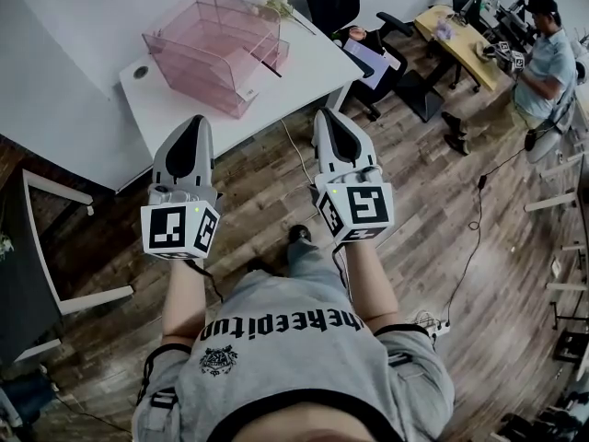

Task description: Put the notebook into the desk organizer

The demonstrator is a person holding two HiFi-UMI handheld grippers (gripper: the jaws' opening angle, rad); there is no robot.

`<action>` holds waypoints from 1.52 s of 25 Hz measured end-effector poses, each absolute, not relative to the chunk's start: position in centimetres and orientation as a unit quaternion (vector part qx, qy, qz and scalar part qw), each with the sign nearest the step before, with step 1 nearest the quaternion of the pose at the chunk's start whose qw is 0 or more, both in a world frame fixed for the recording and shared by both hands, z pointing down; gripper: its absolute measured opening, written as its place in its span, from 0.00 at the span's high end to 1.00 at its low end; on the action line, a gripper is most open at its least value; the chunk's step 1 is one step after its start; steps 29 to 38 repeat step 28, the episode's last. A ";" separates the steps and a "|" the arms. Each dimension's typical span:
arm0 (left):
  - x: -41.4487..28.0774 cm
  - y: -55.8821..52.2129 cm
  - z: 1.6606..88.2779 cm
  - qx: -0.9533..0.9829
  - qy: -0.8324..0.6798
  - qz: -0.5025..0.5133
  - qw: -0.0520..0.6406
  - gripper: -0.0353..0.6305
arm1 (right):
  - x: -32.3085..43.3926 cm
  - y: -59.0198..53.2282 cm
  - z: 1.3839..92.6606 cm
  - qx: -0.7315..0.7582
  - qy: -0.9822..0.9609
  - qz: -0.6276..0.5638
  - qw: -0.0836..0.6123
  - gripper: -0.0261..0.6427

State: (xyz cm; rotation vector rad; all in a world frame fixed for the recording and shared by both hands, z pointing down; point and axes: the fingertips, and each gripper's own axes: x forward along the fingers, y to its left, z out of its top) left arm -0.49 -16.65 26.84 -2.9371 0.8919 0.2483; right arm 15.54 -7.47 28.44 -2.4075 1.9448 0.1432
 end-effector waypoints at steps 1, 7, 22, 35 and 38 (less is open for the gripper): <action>-0.6 -16.6 26.8 -0.954 0.288 0.081 0.031 0.94 | 15.3 -7.2 28.4 -0.778 0.626 0.047 0.020 0.96; -1.4 -15.9 26.7 -0.956 0.281 0.083 0.030 0.94 | 14.1 -6.2 28.3 -0.779 0.625 0.048 0.015 0.96; -2.9 -15.1 27.1 -0.957 0.276 0.083 0.028 0.94 | 12.1 -5.4 29.0 -0.777 0.627 0.042 0.015 0.96; -3.8 -15.4 27.2 -0.956 0.280 0.085 0.024 0.94 | 11.3 -5.5 29.0 -0.777 0.628 0.040 0.016 0.96; -3.8 -15.4 27.2 -0.956 0.280 0.085 0.024 0.94 | 11.3 -5.5 29.0 -0.777 0.628 0.040 0.016 0.96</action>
